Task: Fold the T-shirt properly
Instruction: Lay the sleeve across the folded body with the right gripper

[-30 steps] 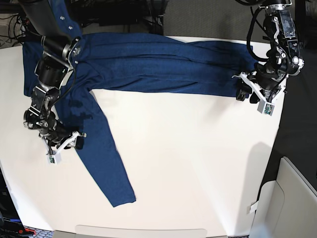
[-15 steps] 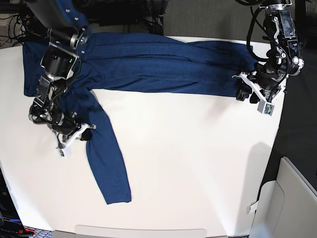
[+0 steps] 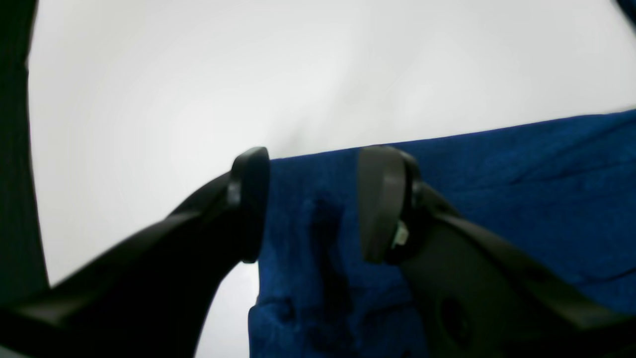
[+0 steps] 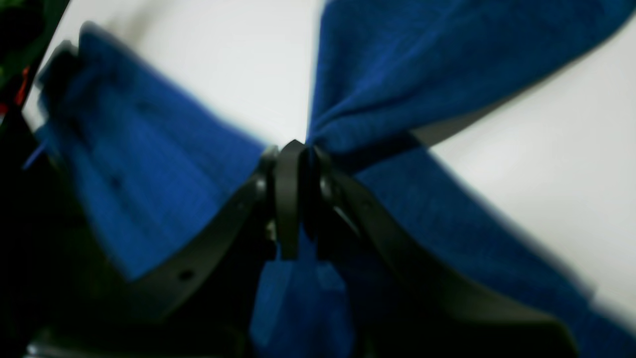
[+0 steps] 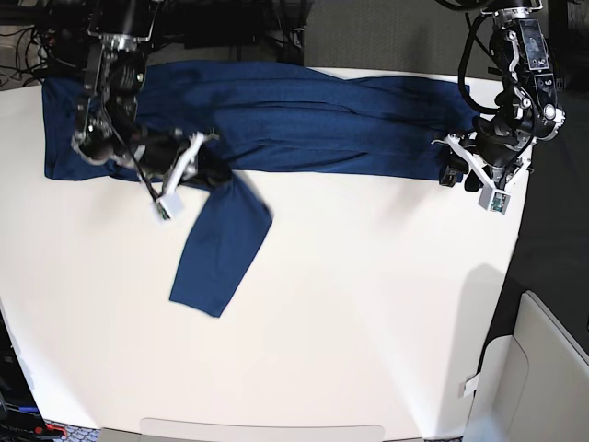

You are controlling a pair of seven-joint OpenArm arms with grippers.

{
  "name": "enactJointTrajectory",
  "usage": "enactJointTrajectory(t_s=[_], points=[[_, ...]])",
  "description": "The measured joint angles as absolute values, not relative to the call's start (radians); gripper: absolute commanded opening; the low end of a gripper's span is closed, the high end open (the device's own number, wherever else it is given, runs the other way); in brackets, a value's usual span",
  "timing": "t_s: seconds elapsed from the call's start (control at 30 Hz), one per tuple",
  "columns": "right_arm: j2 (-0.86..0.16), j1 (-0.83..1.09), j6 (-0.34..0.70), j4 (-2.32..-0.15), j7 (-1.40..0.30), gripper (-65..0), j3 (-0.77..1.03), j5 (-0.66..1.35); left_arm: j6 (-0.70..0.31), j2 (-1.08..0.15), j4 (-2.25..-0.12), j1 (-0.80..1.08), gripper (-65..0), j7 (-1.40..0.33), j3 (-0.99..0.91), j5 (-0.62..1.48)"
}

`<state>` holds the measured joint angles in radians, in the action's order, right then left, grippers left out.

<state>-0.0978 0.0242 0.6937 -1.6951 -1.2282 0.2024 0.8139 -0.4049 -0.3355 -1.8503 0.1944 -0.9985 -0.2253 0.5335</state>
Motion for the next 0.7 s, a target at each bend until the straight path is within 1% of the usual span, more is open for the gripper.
enactJointTrajectory(t_s=[0.13,0.3,0.53,0.6,0.67,0.7], points=[[-0.112,0.096,0.696,-1.808,-1.235,-62.4,0.181,0.935,-0.405,-0.336,-1.850,0.195,-36.7,-0.999,-0.225,0.534],[-0.145,0.188,0.694,-1.907,-1.264,-62.4,0.101,0.958,-0.405,-0.331,-1.850,0.197,-36.7,-0.997,-0.225,0.534],[-0.143,0.184,0.697,-1.903,-1.259,-61.4,-0.043,0.968,-0.405,-0.314,-1.850,0.206,-36.7,-0.994,-0.225,0.535],[-0.132,0.170,0.698,-1.864,-1.255,-56.6,-0.084,0.936,-0.404,-0.306,-1.850,0.213,-36.7,-1.000,-0.226,0.533],[-0.135,0.153,0.692,-1.852,-1.261,-47.7,-0.090,0.879,-0.405,-0.293,-1.849,0.219,-36.7,-1.000,-0.224,0.534],[-0.140,0.151,0.692,-1.853,-1.256,-43.3,-0.086,0.883,-0.406,-0.293,-1.848,0.218,-36.7,-0.999,-0.223,0.535]])
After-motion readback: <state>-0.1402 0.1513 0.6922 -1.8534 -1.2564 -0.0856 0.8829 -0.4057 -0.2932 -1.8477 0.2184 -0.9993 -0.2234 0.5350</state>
